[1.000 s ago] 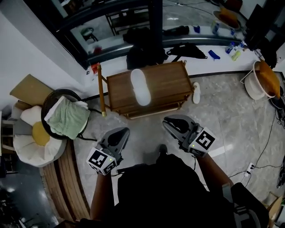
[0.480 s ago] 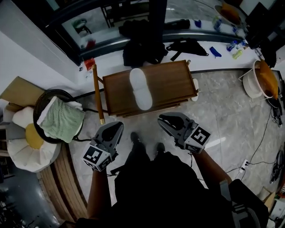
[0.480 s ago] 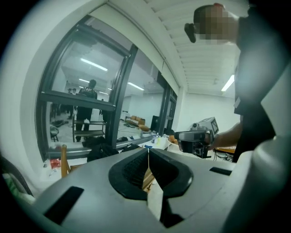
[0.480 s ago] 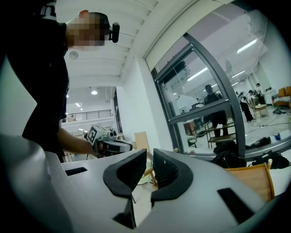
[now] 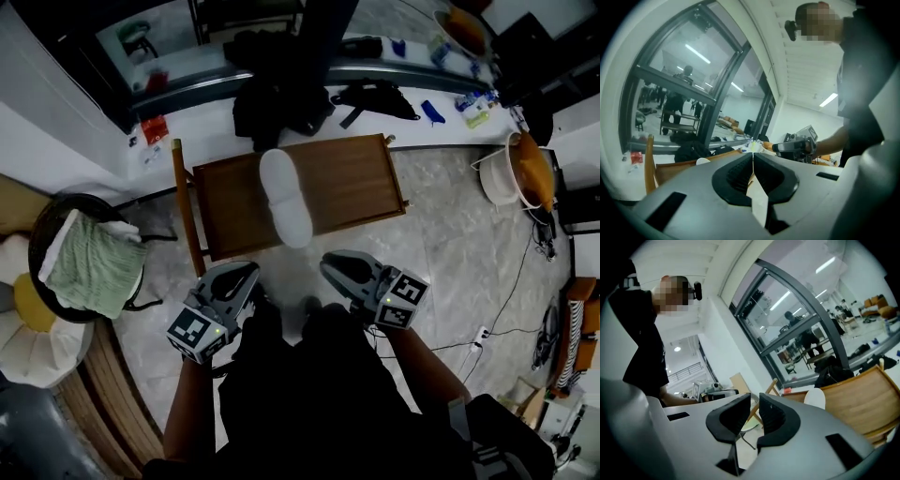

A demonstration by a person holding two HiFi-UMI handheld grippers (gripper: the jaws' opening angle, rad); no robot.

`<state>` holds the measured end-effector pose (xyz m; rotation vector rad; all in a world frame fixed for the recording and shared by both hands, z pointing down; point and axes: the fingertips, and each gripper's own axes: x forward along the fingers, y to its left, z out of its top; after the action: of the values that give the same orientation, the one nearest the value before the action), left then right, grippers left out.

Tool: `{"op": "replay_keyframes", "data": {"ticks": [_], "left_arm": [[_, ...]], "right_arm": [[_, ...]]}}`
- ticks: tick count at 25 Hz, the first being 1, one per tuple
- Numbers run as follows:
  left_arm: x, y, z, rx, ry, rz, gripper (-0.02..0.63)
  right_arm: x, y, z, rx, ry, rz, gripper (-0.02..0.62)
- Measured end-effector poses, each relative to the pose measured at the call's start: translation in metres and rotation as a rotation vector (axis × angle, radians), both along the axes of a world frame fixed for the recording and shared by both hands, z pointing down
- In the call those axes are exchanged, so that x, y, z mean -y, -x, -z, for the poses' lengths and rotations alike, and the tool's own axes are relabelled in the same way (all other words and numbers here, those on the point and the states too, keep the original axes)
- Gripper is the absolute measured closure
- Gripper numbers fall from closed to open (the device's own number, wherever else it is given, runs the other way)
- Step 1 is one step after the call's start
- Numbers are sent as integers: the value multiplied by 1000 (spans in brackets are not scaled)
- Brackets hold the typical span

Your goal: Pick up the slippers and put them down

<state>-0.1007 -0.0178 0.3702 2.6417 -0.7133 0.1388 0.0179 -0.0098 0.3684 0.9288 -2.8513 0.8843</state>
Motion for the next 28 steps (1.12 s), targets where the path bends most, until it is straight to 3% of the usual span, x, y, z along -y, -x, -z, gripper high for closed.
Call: {"op": "replay_keyframes", "data": {"ticks": [4,9,11,12,14,17,22,28], "left_arm": [[7,-11,-27,-2,50,-34,592],[14,-31,-65,8,115,-32,592],[13,-35,-81,2,149,-25,592],[12,-36,-90,6,164,-24,592],[8,-37,-108,28,192,-20,592],[7,-39,-135,66,226,-8,592],[17,-43,-170,107,236,2,592],[30,-50,-196,154,166,-11,592]], "right_arm": [[7,-4,-35,78,108,-32,557],[14,-13,-92,262,297,-23,557],[13,-15,-119,272,363,4,555],[12,-15,-133,272,399,16,539],[12,-14,-157,287,480,31,438],[13,-13,-188,293,567,41,428],[19,-11,-235,314,670,26,428],[24,-7,-269,382,765,-3,428]]}}
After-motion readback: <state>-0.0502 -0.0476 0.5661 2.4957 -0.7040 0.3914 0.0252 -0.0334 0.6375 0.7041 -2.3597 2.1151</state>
